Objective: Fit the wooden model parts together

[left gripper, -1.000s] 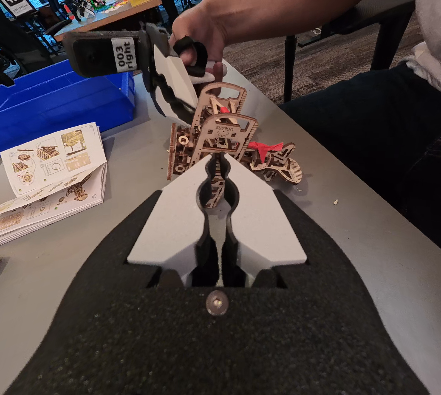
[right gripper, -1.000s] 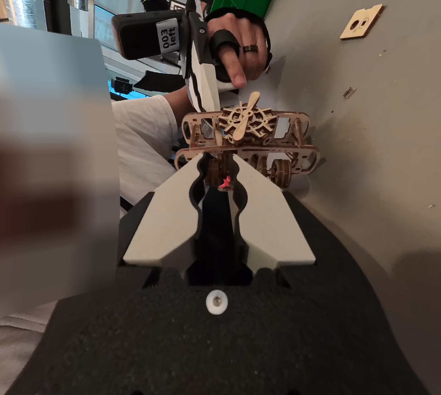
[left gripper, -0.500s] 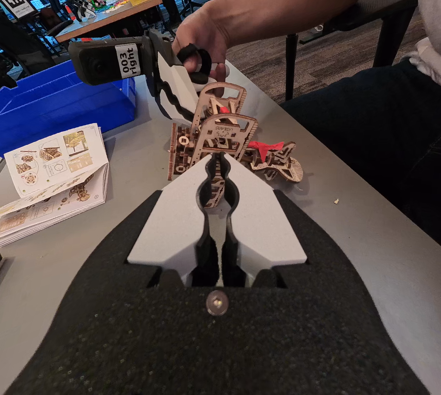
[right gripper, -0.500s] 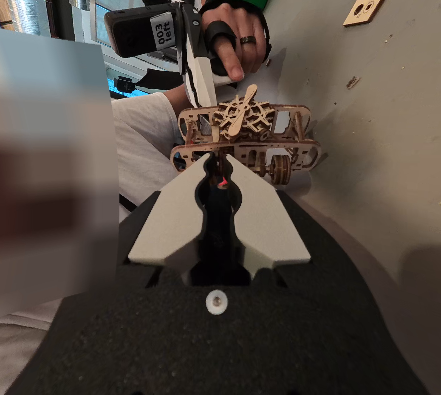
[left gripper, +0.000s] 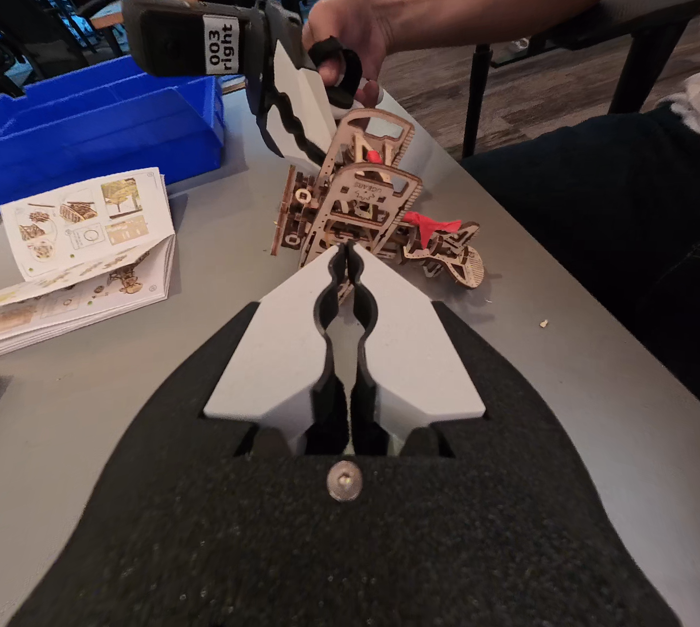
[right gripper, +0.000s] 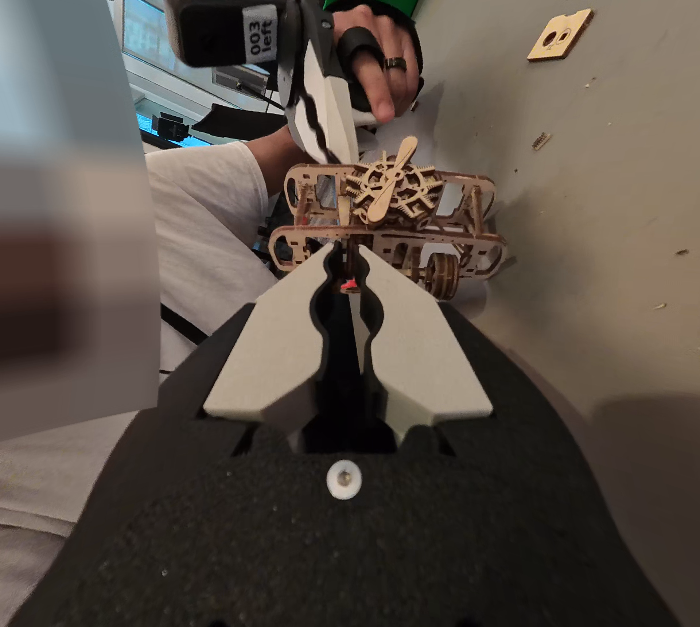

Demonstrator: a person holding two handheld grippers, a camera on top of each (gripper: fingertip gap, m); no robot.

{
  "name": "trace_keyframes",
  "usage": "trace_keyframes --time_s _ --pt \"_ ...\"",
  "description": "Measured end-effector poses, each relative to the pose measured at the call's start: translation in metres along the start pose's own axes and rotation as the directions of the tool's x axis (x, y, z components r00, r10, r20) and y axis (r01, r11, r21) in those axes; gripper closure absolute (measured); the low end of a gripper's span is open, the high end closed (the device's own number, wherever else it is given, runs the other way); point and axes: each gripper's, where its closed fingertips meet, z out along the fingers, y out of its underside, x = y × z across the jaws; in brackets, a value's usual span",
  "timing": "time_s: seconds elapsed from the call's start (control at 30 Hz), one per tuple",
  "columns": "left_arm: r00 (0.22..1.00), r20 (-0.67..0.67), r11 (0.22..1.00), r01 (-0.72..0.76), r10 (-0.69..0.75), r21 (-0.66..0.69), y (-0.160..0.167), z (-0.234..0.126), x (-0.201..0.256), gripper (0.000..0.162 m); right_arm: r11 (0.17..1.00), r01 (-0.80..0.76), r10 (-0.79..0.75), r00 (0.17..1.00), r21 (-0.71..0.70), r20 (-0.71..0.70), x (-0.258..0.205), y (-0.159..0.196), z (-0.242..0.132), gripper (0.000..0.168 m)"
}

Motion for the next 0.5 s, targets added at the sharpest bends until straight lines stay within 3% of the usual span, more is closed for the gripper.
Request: trace_keyframes --time_s 0.2,0.37,0.5 --pt "0.99 -0.053 0.99 0.135 -0.133 0.04 -0.0007 0.0049 0.003 0.151 1.0 -0.009 0.009 1.0 0.011 -0.004 0.0012 0.0005 -0.0009 0.165" --pt "0.998 -0.009 0.998 0.057 -0.057 0.032 0.0008 0.0076 0.005 0.135 0.999 -0.006 0.007 1.0 0.047 -0.02 0.0032 -0.002 -0.0022 0.165" --pt "0.997 0.037 0.998 -0.065 0.064 0.015 -0.0031 0.0026 0.004 0.105 0.999 -0.012 0.013 1.0 0.048 -0.014 0.0028 -0.001 -0.0021 0.165"
